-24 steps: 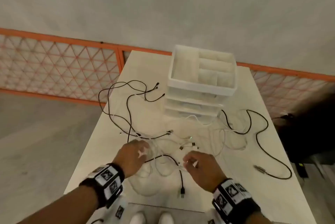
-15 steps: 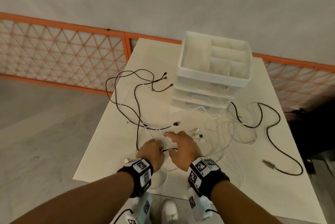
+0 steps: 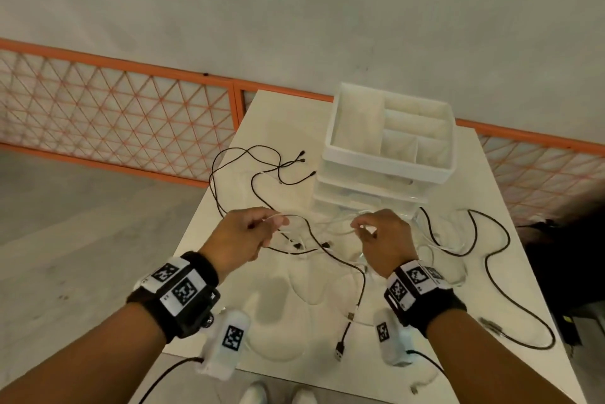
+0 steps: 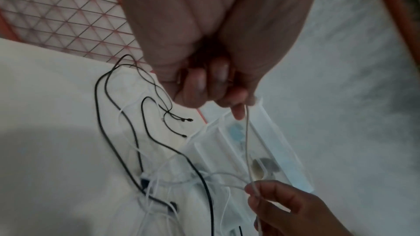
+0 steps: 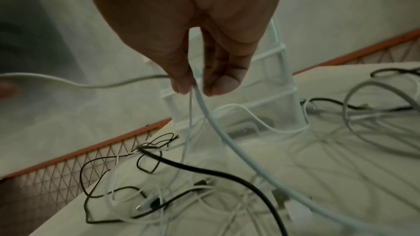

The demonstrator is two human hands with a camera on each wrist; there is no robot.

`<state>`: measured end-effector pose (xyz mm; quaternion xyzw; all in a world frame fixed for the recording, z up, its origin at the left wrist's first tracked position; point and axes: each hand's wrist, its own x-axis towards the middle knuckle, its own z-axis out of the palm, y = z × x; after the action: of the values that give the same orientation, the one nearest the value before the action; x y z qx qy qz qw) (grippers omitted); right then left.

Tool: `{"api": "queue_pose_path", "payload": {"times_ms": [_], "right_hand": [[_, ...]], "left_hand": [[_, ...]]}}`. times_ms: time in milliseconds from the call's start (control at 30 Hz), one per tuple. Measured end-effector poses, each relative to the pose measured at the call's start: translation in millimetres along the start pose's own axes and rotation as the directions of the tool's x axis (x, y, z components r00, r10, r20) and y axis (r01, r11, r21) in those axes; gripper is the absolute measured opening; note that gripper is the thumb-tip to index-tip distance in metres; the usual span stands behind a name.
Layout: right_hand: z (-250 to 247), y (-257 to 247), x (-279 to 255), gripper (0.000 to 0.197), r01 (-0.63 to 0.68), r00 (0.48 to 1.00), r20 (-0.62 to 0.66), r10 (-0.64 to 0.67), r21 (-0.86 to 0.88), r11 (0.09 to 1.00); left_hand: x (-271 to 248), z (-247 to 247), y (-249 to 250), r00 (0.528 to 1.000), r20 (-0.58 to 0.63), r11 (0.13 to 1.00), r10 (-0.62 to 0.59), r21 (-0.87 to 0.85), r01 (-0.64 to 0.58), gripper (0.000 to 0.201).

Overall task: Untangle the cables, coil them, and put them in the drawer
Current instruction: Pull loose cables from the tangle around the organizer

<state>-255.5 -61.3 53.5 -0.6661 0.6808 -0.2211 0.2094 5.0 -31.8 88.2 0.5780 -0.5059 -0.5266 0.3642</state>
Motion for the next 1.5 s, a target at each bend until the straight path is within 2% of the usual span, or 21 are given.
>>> {"api": "queue_pose_path", "payload": {"times_ms": [100,200,300,433,500,600,667,767,867,967,1000,1067,1133,1200,1233,1300,1333,1400,1500], "right_hand": [[-4.3,-14.8,-1.0,0.008,0.051,0.999,0.009,-0.05,-0.014,0.999],[-9.2,-34.2,3.4,0.006,0.156,0.988,-0.001,-0.157,0.086,0.984],[-20.3,-28.4,16.2,0.013,0.062,0.995,-0.09,-0.05,0.135,0.989],[-17.0,9.8,19.9,0.025,-0.186,0.981,0.037,0.189,-0.076,0.98],[-21.3,6.2,17.6,0.03,-0.209,0.978,0.011,0.211,-0.075,0.975],[-52.6,-27.4,20.7,0.038,-0.052,0.994,-0.092,0.053,0.017,0.999],[-79.3,-54.8,23.5,0.034,0.08,0.985,-0.164,-0.047,0.201,0.976],[-112.7,-87.4,24.3,0.02,0.206,0.956,-0.285,-0.064,0.505,0.838],[-125.2,-98.1,20.1,0.017,0.232,0.96,-0.259,-0.103,0.539,0.809],[-122.5,-93.3,14.8,0.02,0.19,0.977,-0.182,-0.113,0.487,0.853],[-120.8,-90.9,12.7,0.019,0.184,0.981,-0.141,-0.132,0.472,0.862],[-117.6,-88.6,8.0,0.016,0.188,0.981,-0.041,-0.191,0.453,0.871],[-114.7,-92.1,4.5,0.016,0.197,0.973,0.026,-0.23,0.431,0.881],[-111.8,-99.1,3.2,0.016,0.229,0.966,0.015,-0.258,0.413,0.881],[-110.8,-102.3,2.9,0.015,0.249,0.963,-0.013,-0.268,0.414,0.875],[-112.2,-104.2,3.2,0.012,0.279,0.96,-0.103,-0.26,0.413,0.867],[-114.5,-101.4,3.6,0.012,0.276,0.961,-0.144,-0.237,0.409,0.87],[-120.2,-87.5,3.5,0.015,0.23,0.97,-0.175,-0.171,0.414,0.881],[-124.0,-57.7,1.7,0.017,0.114,0.987,-0.15,-0.062,0.372,0.921]], "left_hand": [[-2.8,4.6,16.5,0.992,0.06,0.994,0.107,0.033,-0.109,0.025],[-3.6,11.1,39.2,0.969,0.084,0.973,0.231,-0.014,-0.231,0.028],[-3.5,0.9,62.7,0.939,0.003,0.934,0.344,-0.098,-0.342,0.029],[-1.2,-26.2,75.7,0.913,-0.135,0.882,0.385,-0.239,-0.407,0.029],[3.9,-31.0,66.0,0.935,-0.138,0.918,0.327,-0.188,-0.349,0.028],[12.7,-27.2,29.6,0.986,-0.102,0.989,0.134,0.079,-0.126,0.025],[16.9,-24.0,-4.1,0.997,-0.071,0.968,-0.029,0.247,0.045,0.028],[16.1,-14.5,-32.1,0.981,-0.043,0.94,-0.191,0.28,0.195,0.038],[13.7,-6.7,-31.6,0.975,-0.008,0.929,-0.221,0.302,0.213,0.039],[12.6,-11.1,-11.6,0.961,0.142,0.848,-0.239,0.513,0.135,0.02],[12.3,-14.9,0.6,0.952,0.192,0.845,-0.238,0.524,0.106,0.033],[9.8,-21.3,35.4,0.968,0.218,0.912,-0.126,0.41,0.027,0.072],[6.3,-18.6,78.5,0.979,0.178,0.954,0.099,0.264,-0.144,0.083],[6.1,-3.1,110.9,0.939,0.206,0.915,0.277,0.242,-0.323,0.076],[5.9,8.8,119.6,0.914,0.245,0.88,0.324,0.277,-0.386,0.066],[7.4,29.7,120.9,0.89,0.266,0.828,0.37,0.34,-0.446,0.032],[8.0,35.3,117.1,0.892,0.254,0.836,0.375,0.324,-0.443,0.021],[11.6,35.9,108.3,0.914,0.213,0.886,0.345,0.248,-0.392,0.023],[20.1,21.6,101.8,0.941,0.042,0.937,0.336,0.081,-0.339,0.025]]}}
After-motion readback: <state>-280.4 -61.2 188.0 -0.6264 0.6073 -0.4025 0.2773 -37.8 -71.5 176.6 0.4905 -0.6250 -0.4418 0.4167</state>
